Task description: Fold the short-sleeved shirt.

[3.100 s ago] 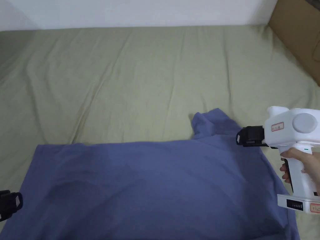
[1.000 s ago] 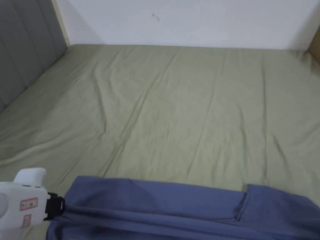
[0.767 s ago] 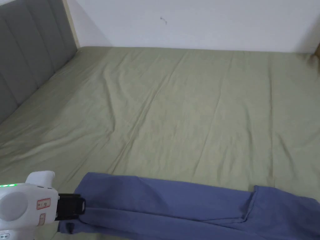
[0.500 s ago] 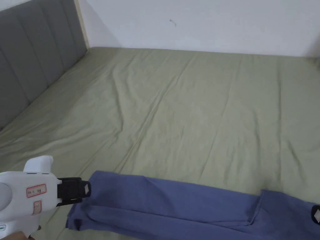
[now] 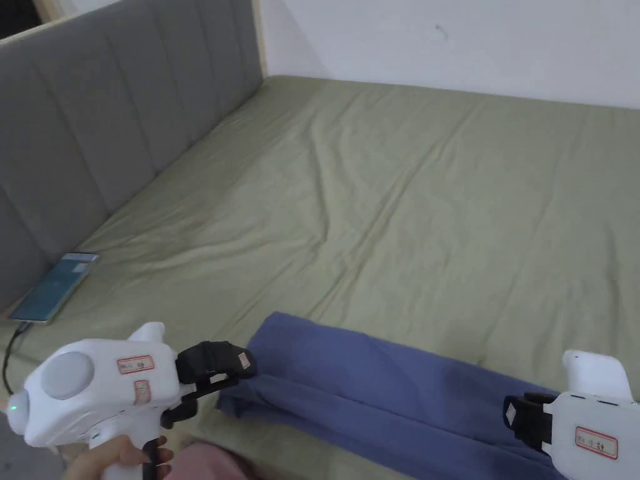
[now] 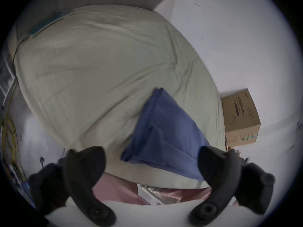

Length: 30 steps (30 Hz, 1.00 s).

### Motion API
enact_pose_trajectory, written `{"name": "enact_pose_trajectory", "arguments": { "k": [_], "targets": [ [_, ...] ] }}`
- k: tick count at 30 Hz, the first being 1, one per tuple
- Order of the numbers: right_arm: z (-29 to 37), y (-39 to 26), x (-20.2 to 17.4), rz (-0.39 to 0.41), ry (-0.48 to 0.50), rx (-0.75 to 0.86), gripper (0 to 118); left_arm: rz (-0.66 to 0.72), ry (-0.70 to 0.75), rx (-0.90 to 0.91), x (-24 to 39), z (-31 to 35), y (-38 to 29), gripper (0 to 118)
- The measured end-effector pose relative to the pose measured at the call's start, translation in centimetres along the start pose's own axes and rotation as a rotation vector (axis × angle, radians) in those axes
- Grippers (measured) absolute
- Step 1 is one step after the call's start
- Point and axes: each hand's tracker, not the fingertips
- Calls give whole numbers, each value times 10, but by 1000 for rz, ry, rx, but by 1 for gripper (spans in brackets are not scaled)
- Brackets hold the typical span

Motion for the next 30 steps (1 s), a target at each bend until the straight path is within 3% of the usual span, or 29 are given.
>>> {"name": "enact_pose_trajectory", "arguments": {
  "k": [5,10,11,12,13,15,21,30],
  "targets": [
    [-14,-3,-15,44,13,-32,0,211,-145,-43,-39,-29,2,110],
    [-18,-4,-9,24,0,-59,0,216,-269,-52,-23,-47,-3,107],
    [-18,-5,-6,17,-4,-65,0,235,-278,-50,-28,-51,-3,98],
    [-17,-6,-6,12,-10,-69,0,281,-241,-33,-31,-50,-3,49],
    [-15,-7,-7,13,-13,-69,0,285,-233,-31,-33,-52,-2,12],
    [-12,-10,-4,18,-12,-71,0,284,-192,-76,-36,-59,0,10],
    [3,-19,9,-11,-22,-61,0,69,-136,-4,20,-35,4,10],
    [40,-24,52,-178,-59,54,0,-612,-147,-30,225,-26,-33,10]
  ]
}}
